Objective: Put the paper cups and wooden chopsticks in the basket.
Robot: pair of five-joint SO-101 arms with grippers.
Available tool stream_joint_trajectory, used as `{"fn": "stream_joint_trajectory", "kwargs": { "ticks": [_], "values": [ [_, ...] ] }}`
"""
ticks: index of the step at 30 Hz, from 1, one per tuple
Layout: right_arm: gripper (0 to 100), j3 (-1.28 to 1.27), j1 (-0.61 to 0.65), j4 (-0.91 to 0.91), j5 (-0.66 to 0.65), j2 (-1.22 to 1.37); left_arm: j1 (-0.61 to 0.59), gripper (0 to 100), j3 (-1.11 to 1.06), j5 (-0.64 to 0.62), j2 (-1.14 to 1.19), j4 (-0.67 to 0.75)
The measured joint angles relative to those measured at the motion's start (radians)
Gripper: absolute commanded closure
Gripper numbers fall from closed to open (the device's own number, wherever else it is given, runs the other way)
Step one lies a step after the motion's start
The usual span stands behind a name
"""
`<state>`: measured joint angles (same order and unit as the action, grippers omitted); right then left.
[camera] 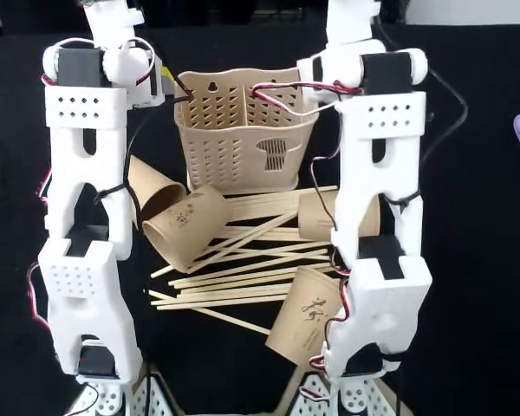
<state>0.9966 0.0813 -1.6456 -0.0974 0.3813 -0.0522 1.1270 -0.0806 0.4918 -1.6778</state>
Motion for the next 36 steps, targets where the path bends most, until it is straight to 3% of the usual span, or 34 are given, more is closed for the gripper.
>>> {"fn": "stream_joint_trajectory", "kwargs": {
  "ticks": [8, 14, 25, 29, 36],
  "values": [
    [84.9, 0.163, -0.029, -0.089, 0.0, -0.1, -0.038, 78, 0.238, 0.0, -0.003, -0.072],
    [84.9, 0.009, -0.115, -0.089, 0.0, -0.256, -0.175, 78, 0.161, 0.0, -0.074, -0.08],
    [84.9, -0.595, -0.132, -0.089, -0.149, -0.69, -0.207, 78, -0.64, 0.087, -0.555, -0.035],
    [84.9, -0.908, -0.14, -0.032, -0.189, -0.819, -0.207, 78, -1.008, 0.097, -0.75, 0.127],
    [81.1, -1.554, -0.244, 0.334, -0.187, -0.959, -0.207, 78, -1.686, 0.098, -1.039, 0.509]
  ]
}}
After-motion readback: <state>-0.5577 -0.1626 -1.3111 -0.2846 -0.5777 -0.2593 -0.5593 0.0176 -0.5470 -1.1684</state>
